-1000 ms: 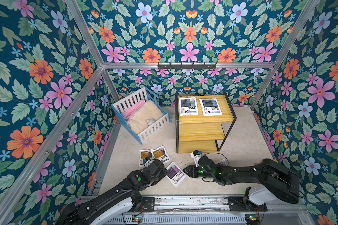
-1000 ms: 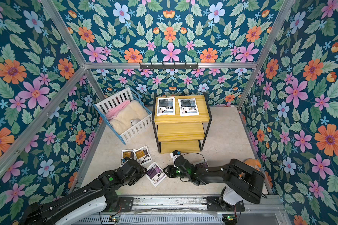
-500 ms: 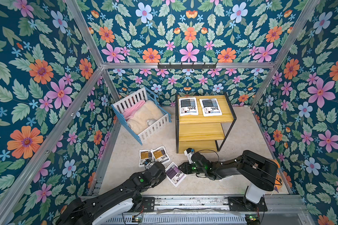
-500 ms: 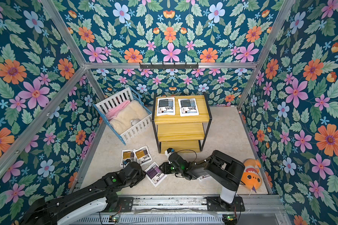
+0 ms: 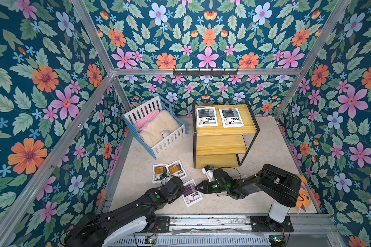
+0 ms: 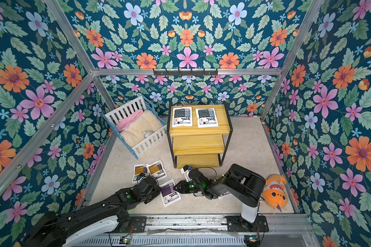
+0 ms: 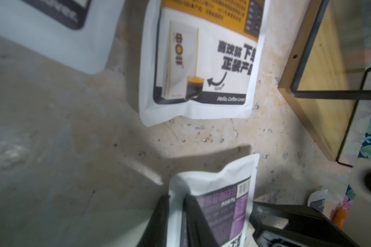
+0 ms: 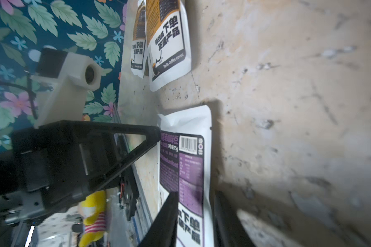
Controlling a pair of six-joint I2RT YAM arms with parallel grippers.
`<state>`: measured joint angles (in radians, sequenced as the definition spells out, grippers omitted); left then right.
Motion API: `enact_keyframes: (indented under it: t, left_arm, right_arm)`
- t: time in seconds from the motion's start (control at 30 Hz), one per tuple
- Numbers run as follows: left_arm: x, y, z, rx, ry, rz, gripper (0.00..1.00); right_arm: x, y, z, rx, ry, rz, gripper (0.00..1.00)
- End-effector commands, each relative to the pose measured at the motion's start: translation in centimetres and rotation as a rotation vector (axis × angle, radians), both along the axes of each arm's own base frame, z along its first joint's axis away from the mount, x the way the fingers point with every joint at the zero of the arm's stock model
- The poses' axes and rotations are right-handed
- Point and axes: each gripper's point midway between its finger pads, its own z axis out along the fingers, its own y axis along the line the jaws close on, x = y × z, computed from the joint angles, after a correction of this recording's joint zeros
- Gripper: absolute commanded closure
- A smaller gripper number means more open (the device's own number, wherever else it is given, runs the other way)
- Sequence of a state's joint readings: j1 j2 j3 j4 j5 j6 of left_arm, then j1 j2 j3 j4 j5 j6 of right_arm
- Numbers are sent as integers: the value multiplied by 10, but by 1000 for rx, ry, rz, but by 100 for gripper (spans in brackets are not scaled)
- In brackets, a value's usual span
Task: Place the bagged coffee beans on the shelf by color
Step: Pick up the bagged coffee beans at the center of the board.
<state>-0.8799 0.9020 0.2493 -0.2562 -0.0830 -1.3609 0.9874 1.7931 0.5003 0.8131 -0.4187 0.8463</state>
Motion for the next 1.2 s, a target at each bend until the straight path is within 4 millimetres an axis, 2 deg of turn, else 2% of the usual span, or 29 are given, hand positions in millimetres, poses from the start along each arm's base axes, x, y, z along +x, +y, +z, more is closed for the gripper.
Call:
enact_keyframes:
  t: [0.0, 0.1, 0.4, 0.6, 0.83, 0.93, 1.03, 1.1, 1.17]
  left_arm:
    - [-19, 24, -21, 116, 85, -12, 81]
    - [-21, 26, -24, 123, 89, -9, 82]
    - [-25, 30, -33, 135, 107, -8, 86]
    - [-26, 31, -34, 139, 112, -10, 87]
    - [-26, 31, -33, 134, 106, -3, 87]
    - [-26, 31, -33, 135, 106, -4, 87]
    - [-26, 31, -33, 136, 106, -4, 87]
    - [-25, 31, -33, 136, 104, -6, 87]
    - [-25, 32, -33, 136, 105, -4, 87]
  right_arm:
    - [3, -5, 6, 65, 62, -37, 67]
    - [4, -9, -3, 19, 68, -48, 68]
    - [3, -1, -6, 27, 111, -35, 71]
    - [4, 4, 2, 64, 117, -32, 81]
    - [-3, -2, 23, 159, 135, -43, 82]
    - [-5, -3, 29, 192, 141, -45, 86]
    - [-5, -4, 29, 197, 150, -56, 84]
    - [-3, -6, 20, 165, 157, -75, 79]
    - [-2, -6, 14, 144, 162, -80, 79]
